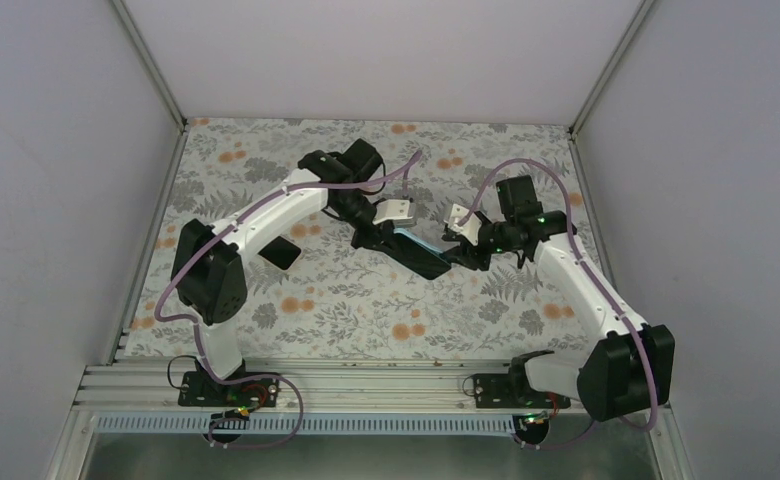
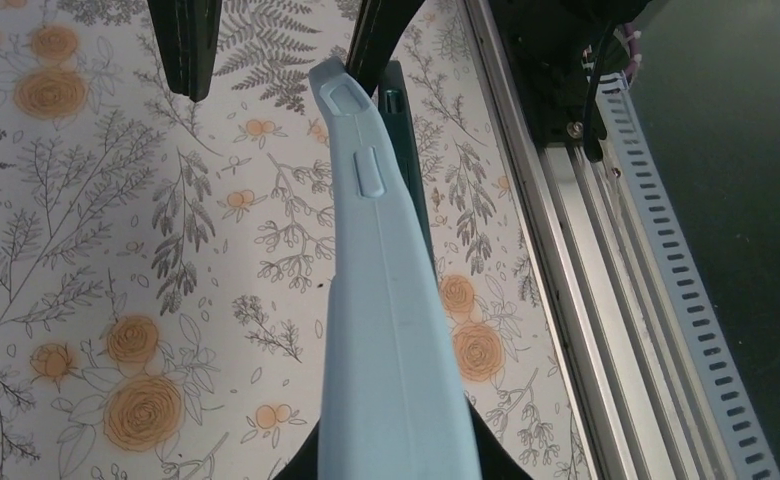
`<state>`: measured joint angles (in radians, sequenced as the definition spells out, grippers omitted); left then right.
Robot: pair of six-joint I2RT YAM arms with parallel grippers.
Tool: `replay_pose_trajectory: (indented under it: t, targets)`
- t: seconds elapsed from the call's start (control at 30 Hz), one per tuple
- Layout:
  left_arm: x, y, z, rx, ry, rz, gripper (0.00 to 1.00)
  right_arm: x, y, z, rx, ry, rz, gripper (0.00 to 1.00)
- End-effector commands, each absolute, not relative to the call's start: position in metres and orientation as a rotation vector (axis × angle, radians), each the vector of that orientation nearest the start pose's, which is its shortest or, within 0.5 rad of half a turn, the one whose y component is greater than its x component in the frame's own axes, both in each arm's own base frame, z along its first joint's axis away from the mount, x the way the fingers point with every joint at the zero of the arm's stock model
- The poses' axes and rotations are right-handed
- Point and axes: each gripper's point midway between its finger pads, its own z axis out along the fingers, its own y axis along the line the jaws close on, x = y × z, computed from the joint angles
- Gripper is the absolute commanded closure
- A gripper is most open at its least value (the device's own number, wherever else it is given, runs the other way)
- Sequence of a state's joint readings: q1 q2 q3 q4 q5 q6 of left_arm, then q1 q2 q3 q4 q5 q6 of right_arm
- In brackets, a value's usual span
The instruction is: Take the phone out of the phone case
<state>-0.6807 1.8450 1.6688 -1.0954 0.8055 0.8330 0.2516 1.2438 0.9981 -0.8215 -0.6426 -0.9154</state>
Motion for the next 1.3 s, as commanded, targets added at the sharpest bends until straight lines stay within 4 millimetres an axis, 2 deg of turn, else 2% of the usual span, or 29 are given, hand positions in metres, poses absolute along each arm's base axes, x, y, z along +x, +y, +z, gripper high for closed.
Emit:
replay_pose_trajectory:
  t: [0.0, 0.13, 0.27, 0.47, 0.53, 0.67, 0.77, 0.87, 0.9, 1.07, 1.13, 1.2, 1.27]
  targets:
    - [0.174, -0.378, 0.291, -2.449, -1.688, 1.971, 0.98, 0.286, 0.185, 0.185, -1.459, 1.767, 0.479, 0.54]
    - [0.175, -0.38, 0.29, -2.448, -1.682, 1.978, 0.98, 0.272, 0.2, 0.192, -1.506, 1.715, 0.623, 0.53]
    - [0.18, -0.384, 0.279, -2.437, -1.695, 1.958, 0.98, 0.255, 0.216, 0.212, -1.55, 1.649, 0.809, 0.48]
    - [0.192, -0.394, 0.267, -2.473, -1.757, 1.893, 0.98, 0.228, 0.239, 0.24, -1.629, 1.559, 1.057, 0.47]
    - [0.195, -0.396, 0.266, -2.475, -1.785, 1.886, 0.98, 0.221, 0.249, 0.241, -1.643, 1.546, 1.104, 0.47]
    - [0.199, -0.399, 0.271, -2.486, -1.813, 1.881, 0.98, 0.213, 0.263, 0.229, -1.664, 1.56, 1.162, 0.48]
    - [0.205, -0.399, 0.273, -2.508, -1.854, 1.862, 0.98, 0.214, 0.266, 0.225, -1.641, 1.582, 1.205, 0.59]
    - [0.217, -0.398, 0.28, -2.576, -1.947, 1.809, 0.98, 0.213, 0.266, 0.219, -1.633, 1.616, 1.237, 0.89]
    - [0.222, -0.399, 0.282, -2.606, -1.986, 1.777, 0.96, 0.213, 0.266, 0.217, -1.632, 1.631, 1.245, 0.95]
    - [0.243, -0.394, 0.281, -2.677, -2.17, 1.624, 0.71, 0.214, 0.256, 0.211, -1.598, 1.688, 1.228, 0.96]
    - [0.252, -0.389, 0.281, -2.668, -2.255, 1.59, 0.54, 0.22, 0.246, 0.214, -1.552, 1.707, 1.203, 0.96]
    - [0.263, -0.384, 0.286, -2.682, -2.357, 1.53, 0.46, 0.228, 0.234, 0.214, -1.499, 1.741, 1.172, 0.96]
    - [0.27, -0.379, 0.295, -2.72, -2.432, 1.464, 0.43, 0.236, 0.223, 0.211, -1.46, 1.783, 1.145, 0.96]
